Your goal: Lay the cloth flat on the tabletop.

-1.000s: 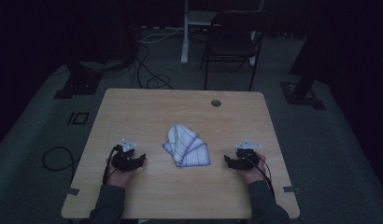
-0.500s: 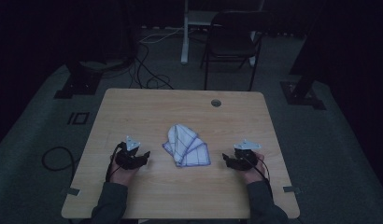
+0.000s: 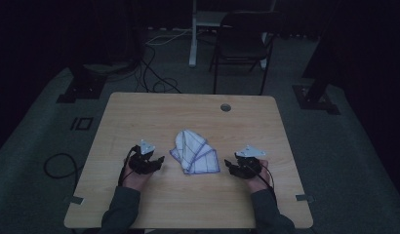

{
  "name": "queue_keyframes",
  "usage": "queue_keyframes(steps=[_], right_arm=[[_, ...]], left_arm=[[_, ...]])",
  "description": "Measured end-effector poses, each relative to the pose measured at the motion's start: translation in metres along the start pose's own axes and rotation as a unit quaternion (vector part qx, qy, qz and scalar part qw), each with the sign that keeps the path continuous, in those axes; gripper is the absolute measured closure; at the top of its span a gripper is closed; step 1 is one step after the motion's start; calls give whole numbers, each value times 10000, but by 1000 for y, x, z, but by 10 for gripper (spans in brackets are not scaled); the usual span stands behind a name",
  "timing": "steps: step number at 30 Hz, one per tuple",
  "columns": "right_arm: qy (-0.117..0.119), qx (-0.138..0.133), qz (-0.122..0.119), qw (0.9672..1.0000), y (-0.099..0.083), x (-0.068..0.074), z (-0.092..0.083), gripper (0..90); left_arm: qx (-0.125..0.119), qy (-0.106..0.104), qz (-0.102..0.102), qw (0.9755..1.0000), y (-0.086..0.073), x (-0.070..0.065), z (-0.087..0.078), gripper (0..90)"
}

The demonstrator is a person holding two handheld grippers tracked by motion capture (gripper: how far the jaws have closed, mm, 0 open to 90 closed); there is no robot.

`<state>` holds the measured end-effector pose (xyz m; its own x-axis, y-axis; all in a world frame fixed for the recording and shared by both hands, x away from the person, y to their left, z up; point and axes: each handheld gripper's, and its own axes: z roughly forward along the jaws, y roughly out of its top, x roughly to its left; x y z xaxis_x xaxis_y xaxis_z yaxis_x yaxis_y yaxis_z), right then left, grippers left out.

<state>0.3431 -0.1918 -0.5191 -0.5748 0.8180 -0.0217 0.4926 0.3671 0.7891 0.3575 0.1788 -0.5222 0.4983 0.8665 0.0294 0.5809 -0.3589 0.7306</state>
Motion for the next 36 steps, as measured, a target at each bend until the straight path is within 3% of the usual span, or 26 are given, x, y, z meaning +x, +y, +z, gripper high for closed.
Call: queue_keyframes(steps=[16,26,36], right_arm=[[286,-82,-358,9989,18,32,10,541],[579,-82,-568,9967,26,57,22,584],[954,-92,-813,9921,33,85,34,664]], left_arm=[[22,-246,128,9996,16,-13,19,561],[75,-326,192,9993,20,-17,27,610],[79,-329,212,9992,21,-19,30,652]])
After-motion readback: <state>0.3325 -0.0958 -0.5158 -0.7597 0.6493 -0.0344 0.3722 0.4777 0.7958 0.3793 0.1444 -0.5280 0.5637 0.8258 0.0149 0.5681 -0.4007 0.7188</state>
